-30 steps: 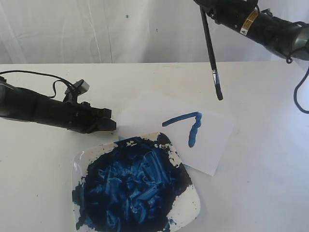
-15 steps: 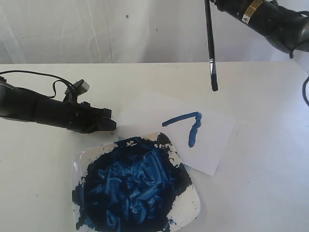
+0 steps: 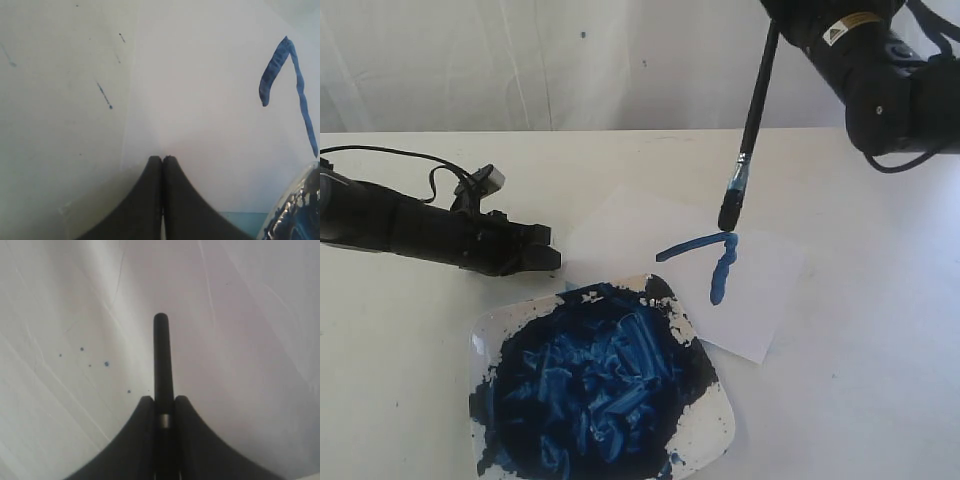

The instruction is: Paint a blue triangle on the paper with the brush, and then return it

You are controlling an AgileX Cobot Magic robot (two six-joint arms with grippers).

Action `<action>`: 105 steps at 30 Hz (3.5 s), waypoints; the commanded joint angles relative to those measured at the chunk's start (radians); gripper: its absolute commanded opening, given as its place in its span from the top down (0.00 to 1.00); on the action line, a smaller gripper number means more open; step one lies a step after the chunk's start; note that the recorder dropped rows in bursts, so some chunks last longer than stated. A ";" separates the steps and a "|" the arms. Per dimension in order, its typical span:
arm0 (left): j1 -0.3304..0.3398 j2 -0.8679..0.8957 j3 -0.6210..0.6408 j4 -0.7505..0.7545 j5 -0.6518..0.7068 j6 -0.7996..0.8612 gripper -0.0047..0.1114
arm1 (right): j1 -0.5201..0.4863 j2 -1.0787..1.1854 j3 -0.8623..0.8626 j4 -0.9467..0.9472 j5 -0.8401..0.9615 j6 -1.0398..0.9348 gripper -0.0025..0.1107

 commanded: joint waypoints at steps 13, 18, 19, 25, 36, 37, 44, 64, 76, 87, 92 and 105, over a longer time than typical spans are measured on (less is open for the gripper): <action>-0.006 0.040 0.018 0.018 -0.033 -0.026 0.96 | 0.051 -0.191 0.165 0.008 0.100 -0.178 0.98; -0.006 0.040 0.018 0.018 -0.033 -0.026 0.96 | 0.049 -0.161 0.151 0.017 0.107 -0.161 0.98; -0.006 0.040 0.018 0.018 -0.033 -0.026 0.96 | 0.049 -0.156 0.144 0.017 0.119 -0.161 0.98; -0.006 0.040 0.018 0.018 -0.033 -0.026 0.96 | 0.030 -0.128 0.083 -0.046 0.186 -0.163 0.98; -0.006 0.040 0.018 0.018 -0.033 -0.026 0.96 | -0.081 0.049 -0.021 0.123 0.185 -0.060 0.98; -0.006 0.040 0.018 0.018 -0.033 -0.026 0.96 | -0.081 0.061 -0.031 0.138 0.185 -0.060 0.98; -0.006 0.040 0.018 0.018 -0.033 -0.026 0.96 | -0.047 0.088 -0.066 0.344 0.246 -0.321 0.98; -0.006 0.040 0.018 0.018 -0.033 -0.026 0.96 | -0.044 0.134 -0.301 0.836 0.657 -1.241 0.98; -0.006 0.040 0.018 0.018 -0.033 -0.026 0.96 | -0.101 0.324 -0.329 0.688 0.402 -0.582 0.98; -0.006 0.040 0.018 0.018 -0.033 -0.026 0.96 | -0.101 0.471 -0.329 -0.093 -0.035 0.334 0.98; -0.006 0.040 0.018 0.018 -0.033 -0.026 0.96 | -0.101 0.514 -0.329 -0.092 -0.079 0.334 0.98; -0.006 0.040 0.018 0.018 -0.033 -0.026 0.96 | -0.090 0.619 -0.359 -0.170 -0.296 0.467 0.98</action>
